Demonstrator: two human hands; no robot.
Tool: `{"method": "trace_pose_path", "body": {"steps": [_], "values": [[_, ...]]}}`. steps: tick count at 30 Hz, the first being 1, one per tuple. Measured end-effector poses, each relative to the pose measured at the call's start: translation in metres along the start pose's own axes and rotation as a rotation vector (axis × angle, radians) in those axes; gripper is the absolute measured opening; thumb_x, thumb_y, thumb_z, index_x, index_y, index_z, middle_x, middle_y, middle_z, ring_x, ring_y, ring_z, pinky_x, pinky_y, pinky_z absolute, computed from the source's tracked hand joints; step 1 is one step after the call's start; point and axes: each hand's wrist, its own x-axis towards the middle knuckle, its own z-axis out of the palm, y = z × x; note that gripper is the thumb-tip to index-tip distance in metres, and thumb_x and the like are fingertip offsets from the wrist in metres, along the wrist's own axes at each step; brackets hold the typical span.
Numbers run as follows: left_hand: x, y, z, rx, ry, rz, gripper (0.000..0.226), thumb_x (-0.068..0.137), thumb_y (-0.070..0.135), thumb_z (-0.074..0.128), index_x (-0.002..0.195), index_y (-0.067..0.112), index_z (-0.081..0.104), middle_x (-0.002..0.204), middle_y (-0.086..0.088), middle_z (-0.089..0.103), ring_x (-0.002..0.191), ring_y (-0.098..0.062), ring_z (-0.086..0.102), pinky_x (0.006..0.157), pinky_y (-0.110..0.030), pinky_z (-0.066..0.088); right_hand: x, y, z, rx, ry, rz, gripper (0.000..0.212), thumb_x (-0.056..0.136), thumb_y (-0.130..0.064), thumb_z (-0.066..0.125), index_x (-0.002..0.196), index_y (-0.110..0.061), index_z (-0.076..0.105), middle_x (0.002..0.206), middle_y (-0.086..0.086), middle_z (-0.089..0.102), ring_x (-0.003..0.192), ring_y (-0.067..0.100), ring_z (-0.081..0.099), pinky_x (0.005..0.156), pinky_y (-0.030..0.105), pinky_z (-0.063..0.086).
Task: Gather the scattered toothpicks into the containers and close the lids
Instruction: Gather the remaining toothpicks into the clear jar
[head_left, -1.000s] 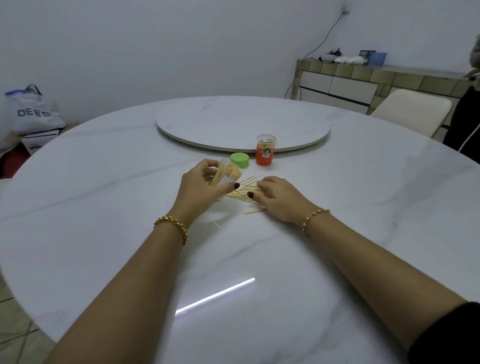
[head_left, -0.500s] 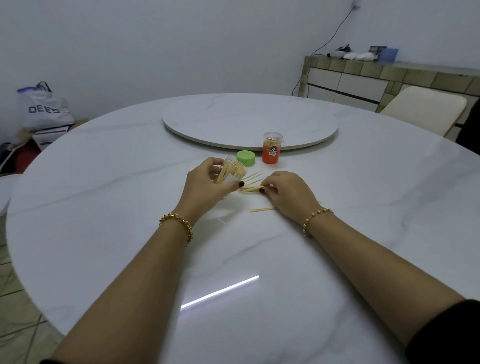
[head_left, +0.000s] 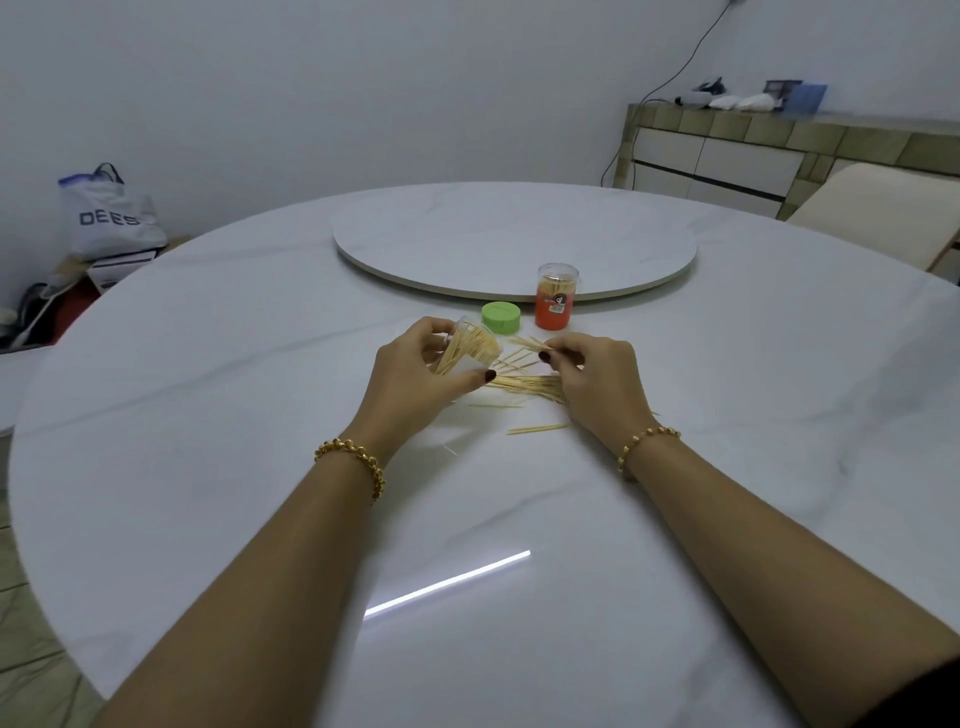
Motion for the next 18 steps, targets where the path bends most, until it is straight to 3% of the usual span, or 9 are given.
{"method": "trace_pose_path", "body": {"steps": [3,10,18], "values": [[0.0,0.0,0.003,0.021,-0.015,0.008,0.053,0.068,0.03,0.085,0.114,0.023,0.059,0.106,0.004,0.063,0.094,0.002,0.058,0.062,0.0,0.043,0.002,-0.005,-0.006,0.081,0.044,0.033,0.014,0.088,-0.009,0.062,0.093,-0.01,0.075,0.077,0.001,0.072,0.071,0.012,0.064,0.066,0.01,0.044],[-0.002,0.002,0.006,0.058,-0.034,0.035,0.049,0.068,0.031,0.085,0.109,0.027,0.058,0.099,0.01,0.062,0.093,0.003,0.058,0.068,-0.002,0.043,0.005,-0.016,-0.007,0.21,0.058,0.021,0.015,0.09,-0.007,0.059,0.091,-0.01,0.074,0.07,-0.006,0.067,0.057,0.004,0.061,0.059,0.008,0.044],[0.0,0.002,0.006,0.061,-0.022,0.048,0.048,0.068,0.029,0.085,0.108,0.025,0.058,0.103,0.004,0.065,0.092,-0.002,0.06,0.064,-0.003,0.045,0.001,-0.022,0.0,0.011,-0.009,-0.227,0.022,0.085,-0.01,0.051,0.086,-0.007,0.073,0.072,0.004,0.067,0.067,0.021,0.06,0.062,0.035,0.049]]}}
